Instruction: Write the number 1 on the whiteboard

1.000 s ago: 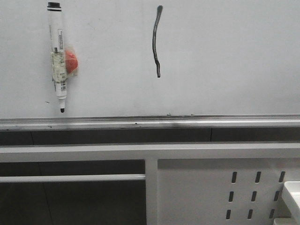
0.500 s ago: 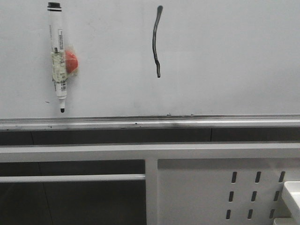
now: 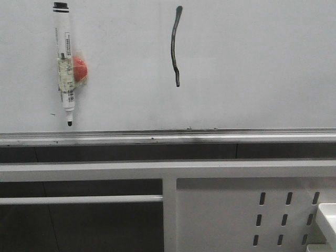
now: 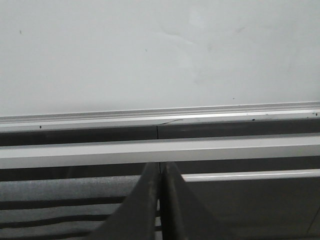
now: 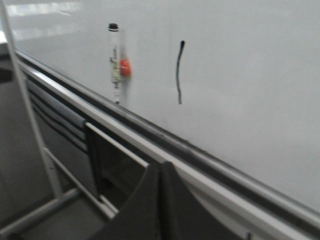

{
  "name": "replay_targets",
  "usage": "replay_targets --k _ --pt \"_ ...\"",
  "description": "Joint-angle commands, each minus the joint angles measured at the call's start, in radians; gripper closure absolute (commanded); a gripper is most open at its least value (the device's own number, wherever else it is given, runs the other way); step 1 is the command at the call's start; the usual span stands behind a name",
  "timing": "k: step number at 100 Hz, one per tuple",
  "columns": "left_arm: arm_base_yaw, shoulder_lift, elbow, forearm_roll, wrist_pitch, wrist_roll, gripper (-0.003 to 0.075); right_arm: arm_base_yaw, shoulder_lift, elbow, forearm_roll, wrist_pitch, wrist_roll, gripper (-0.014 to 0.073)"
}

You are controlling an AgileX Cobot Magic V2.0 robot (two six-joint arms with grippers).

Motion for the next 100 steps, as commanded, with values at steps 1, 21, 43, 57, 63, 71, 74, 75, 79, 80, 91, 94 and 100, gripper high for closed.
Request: replay_targets --k 1,21,43,57,63,71,74,75,79,80,91,94,100 --pt "0.002 -0.022 0.037 -0.005 -0.055 -0.010 0.0740 0.000 0.012 0.006 0.127 -0.118 -0.021 0.0663" --pt "0.002 -0.022 0.037 -0.005 -0.055 -0.010 0.0740 0.000 0.012 0.168 0.405 -0.285 -0.263 0.0663" --pt "0.002 -0.022 0.037 -0.005 -0.055 -0.010 0.0740 -0.005 0.012 0.238 0.511 -0.259 -0.310 0.0663" --pt "0.002 -0.022 0.037 -0.005 -0.055 -0.010 0.0740 -0.075 0.012 0.238 0.511 -0.250 -0.360 0.0663" --pt "0.002 -0.022 0.037 -0.005 -0.055 -0.010 0.0740 -0.137 0.012 0.238 0.511 -0.268 -0.360 0.0663" --pt "0.002 -0.022 0.037 -0.005 -0.055 -0.010 0.0740 -0.230 0.012 0.238 0.511 -0.313 -0.360 0.0663" --pt "0.002 -0.022 0.037 -0.005 -0.055 -0.010 0.0740 -0.278 0.012 0.238 0.511 -0.336 -0.360 0.0663" --pt "0.002 -0.022 0.037 -0.005 -0.055 -0.010 0.0740 -0.278 0.012 0.238 0.511 -0.341 -0.360 0.0663" --pt "0.002 -0.022 0.037 -0.005 -0.055 -0.010 0.0740 -0.347 0.012 0.238 0.511 -0.367 -0.360 0.0663" --pt "0.002 -0.022 0.037 -0.005 -0.055 -0.010 0.0740 -0.357 0.012 0.238 0.511 -0.377 -0.360 0.0663" --pt "0.002 -0.022 0.037 -0.005 -0.055 -0.010 0.0740 -0.505 0.012 0.238 0.511 -0.377 -0.360 0.0663" --pt "0.002 -0.022 0.037 -0.005 -0.055 -0.010 0.0740 -0.550 0.012 0.238 0.511 -0.377 -0.360 0.0663" --pt "0.002 -0.022 0.037 -0.005 -0.055 -0.010 0.0740 -0.617 0.012 0.238 0.513 -0.365 -0.360 0.0663"
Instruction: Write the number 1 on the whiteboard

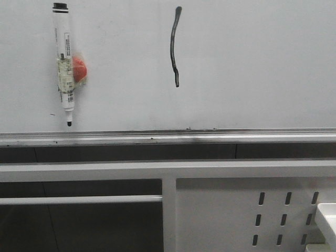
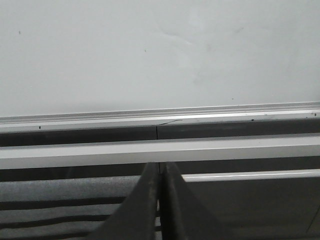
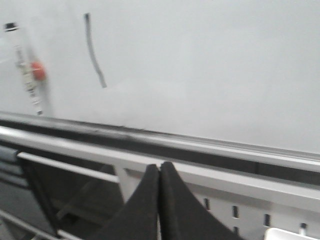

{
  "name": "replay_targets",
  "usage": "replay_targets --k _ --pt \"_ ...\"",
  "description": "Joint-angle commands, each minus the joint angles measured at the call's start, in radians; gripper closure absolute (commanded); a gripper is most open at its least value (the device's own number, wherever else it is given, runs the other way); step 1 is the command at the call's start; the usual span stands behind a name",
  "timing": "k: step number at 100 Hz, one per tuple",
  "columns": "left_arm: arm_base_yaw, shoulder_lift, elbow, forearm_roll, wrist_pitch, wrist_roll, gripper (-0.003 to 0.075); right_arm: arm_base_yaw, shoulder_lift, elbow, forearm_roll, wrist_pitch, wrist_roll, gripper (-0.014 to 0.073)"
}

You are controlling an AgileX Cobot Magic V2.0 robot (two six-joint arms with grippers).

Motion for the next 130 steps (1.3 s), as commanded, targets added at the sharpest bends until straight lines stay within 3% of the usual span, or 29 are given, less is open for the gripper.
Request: replay_targets --k 1,48,78,130 --pt "0.002 -0.022 0.037 -0.005 -0.055 -0.010 0.0740 -0.099 0.012 0.013 -0.001 -0.077 -0.011 0.0663" --pt "0.002 -0.022 0.037 -0.005 -0.055 -0.010 0.0740 -0.378 -0.061 0.013 -0.001 -0.034 -0.011 0.0663" --pt "0.002 -0.022 0.037 -0.005 -0.055 -0.010 0.0740 -0.385 -0.078 0.013 0.004 0.232 -0.013 0.0663" --pt "0.002 -0.022 0.037 -0.005 -0.055 -0.010 0.0740 -0.385 -0.078 0.013 -0.017 0.224 -0.021 0.0663"
